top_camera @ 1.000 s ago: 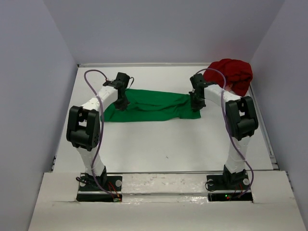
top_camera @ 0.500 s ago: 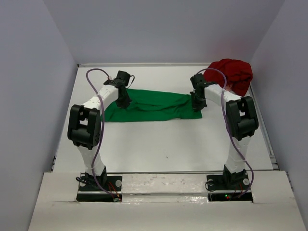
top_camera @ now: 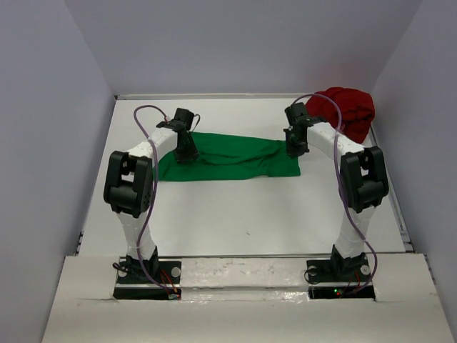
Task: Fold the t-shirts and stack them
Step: Fold the tshirt
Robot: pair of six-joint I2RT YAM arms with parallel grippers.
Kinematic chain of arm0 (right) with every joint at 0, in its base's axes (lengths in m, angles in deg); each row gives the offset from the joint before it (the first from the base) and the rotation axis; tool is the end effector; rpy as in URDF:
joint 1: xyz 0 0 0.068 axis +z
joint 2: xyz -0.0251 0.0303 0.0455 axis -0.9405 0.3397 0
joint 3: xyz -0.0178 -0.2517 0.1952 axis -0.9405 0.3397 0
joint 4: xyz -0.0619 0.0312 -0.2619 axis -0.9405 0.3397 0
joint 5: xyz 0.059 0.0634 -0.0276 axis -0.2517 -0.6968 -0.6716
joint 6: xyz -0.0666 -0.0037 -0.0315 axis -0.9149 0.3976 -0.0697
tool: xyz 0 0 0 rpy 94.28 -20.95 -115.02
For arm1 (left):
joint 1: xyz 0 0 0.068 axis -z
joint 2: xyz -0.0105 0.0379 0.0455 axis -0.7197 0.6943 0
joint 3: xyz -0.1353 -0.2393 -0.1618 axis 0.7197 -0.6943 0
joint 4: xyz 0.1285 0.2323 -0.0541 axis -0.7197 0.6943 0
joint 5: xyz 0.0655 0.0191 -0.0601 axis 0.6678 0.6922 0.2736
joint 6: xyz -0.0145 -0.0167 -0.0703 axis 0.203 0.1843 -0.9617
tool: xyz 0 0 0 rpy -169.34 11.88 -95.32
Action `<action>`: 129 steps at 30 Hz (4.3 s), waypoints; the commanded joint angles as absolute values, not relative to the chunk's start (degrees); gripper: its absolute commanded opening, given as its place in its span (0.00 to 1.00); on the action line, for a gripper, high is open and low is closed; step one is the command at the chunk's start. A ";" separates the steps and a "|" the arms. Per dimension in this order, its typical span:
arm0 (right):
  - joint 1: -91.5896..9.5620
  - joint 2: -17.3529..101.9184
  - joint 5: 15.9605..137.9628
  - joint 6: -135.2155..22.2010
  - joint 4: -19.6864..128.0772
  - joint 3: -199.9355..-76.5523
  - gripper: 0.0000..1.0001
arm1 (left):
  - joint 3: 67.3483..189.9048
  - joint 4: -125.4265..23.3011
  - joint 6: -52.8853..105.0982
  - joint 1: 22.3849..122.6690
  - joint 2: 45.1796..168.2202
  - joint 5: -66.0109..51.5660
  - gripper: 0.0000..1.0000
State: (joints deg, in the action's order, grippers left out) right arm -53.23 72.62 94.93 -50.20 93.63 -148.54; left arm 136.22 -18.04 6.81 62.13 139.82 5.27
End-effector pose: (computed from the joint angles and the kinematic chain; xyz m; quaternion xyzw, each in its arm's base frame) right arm 0.4295 0.1190 0.2253 -0.0131 0.9734 -0.0302 0.2267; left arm 0.4238 -0.1176 0.2219 -0.1336 0.9553 -0.0715 0.2539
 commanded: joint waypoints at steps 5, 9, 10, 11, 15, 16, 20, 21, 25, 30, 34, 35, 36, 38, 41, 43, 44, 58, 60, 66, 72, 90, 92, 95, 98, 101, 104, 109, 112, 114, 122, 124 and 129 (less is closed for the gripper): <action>-53.27 68.96 96.29 -50.93 94.29 -151.47 0.00 | 136.26 -19.34 7.89 61.32 141.33 3.85 0.45; -53.27 68.69 96.12 -50.93 94.64 -151.73 0.00 | 137.05 -19.43 7.72 60.97 142.74 3.07 0.42; -53.27 68.69 96.12 -50.93 94.73 -151.73 0.00 | 137.31 -19.43 7.72 60.97 142.91 2.89 0.41; -53.27 68.61 95.86 -51.02 94.73 -151.73 0.00 | 137.58 -19.43 7.63 60.97 143.26 2.80 0.40; -53.27 68.87 95.42 -50.84 94.73 -151.99 0.00 | 138.37 -19.16 7.36 60.97 143.18 3.32 0.28; -53.27 68.87 95.33 -50.75 94.73 -151.99 0.00 | 138.63 -19.08 7.36 60.97 143.09 3.58 0.22; -53.27 69.83 95.06 -50.58 94.56 -151.56 0.00 | 139.42 -18.64 7.36 61.06 142.48 3.94 0.02; -53.27 70.36 94.97 -50.58 94.47 -151.29 0.00 | 139.43 -18.46 7.45 61.06 142.13 4.11 0.02; -53.27 70.80 94.97 -50.67 93.94 -150.59 0.00 | 139.43 -18.20 8.24 61.23 140.72 5.43 0.02; -53.27 70.89 94.54 -50.84 93.94 -151.03 0.00 | 140.04 -17.15 8.95 61.50 139.58 5.61 0.02; -53.27 70.89 94.10 -51.02 93.94 -151.38 0.00 | 140.39 -16.44 8.86 61.85 139.05 6.84 0.08; -53.27 70.89 94.01 -50.93 93.94 -151.29 0.00 | 140.48 -16.18 8.77 61.85 138.79 6.93 0.09; -53.27 70.89 93.75 -50.93 93.94 -151.20 0.00 | 140.57 -16.26 8.68 61.93 138.70 7.01 0.11; -53.27 70.98 92.87 -50.93 93.85 -150.94 0.00 | 140.66 -16.18 8.68 62.02 138.70 7.45 0.20; -53.27 70.98 92.60 -50.93 93.59 -150.68 0.00 | 141.01 -16.26 8.68 62.02 139.31 7.45 0.22; -53.27 70.89 92.77 -51.11 93.59 -150.59 0.00 | 141.36 -16.35 8.86 62.20 140.01 7.37 0.22; -53.27 70.72 92.78 -51.11 93.59 -150.50 0.00 | 141.71 -16.18 8.77 62.11 140.28 7.45 0.22; -53.27 71.15 92.78 -51.37 93.59 -150.76 0.00 | 149.00 -15.74 11.14 62.46 144.41 10.00 0.00; -53.27 71.42 92.78 -51.28 93.59 -150.94 0.00 | 150.41 -15.56 11.84 62.64 145.28 9.92 0.00; -53.27 71.77 92.60 -51.37 93.59 -151.47 0.00 | 157.96 -13.81 15.88 63.08 150.91 8.16 0.00; -53.27 72.73 92.86 -51.54 93.68 -151.64 0.00 | 164.73 -11.96 18.96 63.61 157.15 5.70 0.00; -53.27 77.65 96.03 -51.72 93.94 -156.82 0.27 | 170.46 -10.55 19.58 64.22 161.12 10.44 0.42; -53.27 78.53 96.55 -51.81 94.55 -158.14 0.27 | 170.10 -10.46 19.49 64.22 160.24 11.23 0.49; -53.27 80.03 97.78 -52.33 95.34 -160.43 0.27 | 169.31 -10.38 19.67 64.22 159.09 11.59 0.59; -53.79 81.17 97.70 -53.13 95.87 -162.53 0.28 | 167.56 -11.42 19.58 64.40 157.60 11.41 0.75; -54.41 81.87 98.22 -53.39 96.23 -164.38 0.30 | 166.67 -11.34 19.49 64.57 157.24 11.23 0.83; -55.63 82.84 98.31 -54.00 97.10 -165.70 0.38 | 165.97 -11.78 19.67 65.19 156.54 11.32 0.86; -56.87 83.63 98.58 -55.23 97.45 -167.81 0.51 | 166.23 -11.69 19.76 65.28 156.71 11.06 0.86; -58.01 84.25 97.79 -55.68 97.63 -168.43 0.51 | 166.32 -11.69 19.84 65.36 156.63 10.97 0.86; -58.62 84.60 96.65 -55.85 97.72 -168.61 0.50 | 166.32 -11.69 19.84 65.36 156.63 10.71 0.86; -58.63 86.36 93.93 -55.85 97.63 -169.92 0.44 | 167.20 -11.25 19.93 65.36 157.06 11.14 0.86; -58.63 86.53 93.31 -55.85 97.63 -170.01 0.43 | 167.55 -11.08 19.85 65.36 157.94 11.50 0.86; -58.63 86.18 93.39 -55.94 97.63 -170.01 0.43 | 168.17 -11.16 19.58 65.36 159.00 10.97 0.86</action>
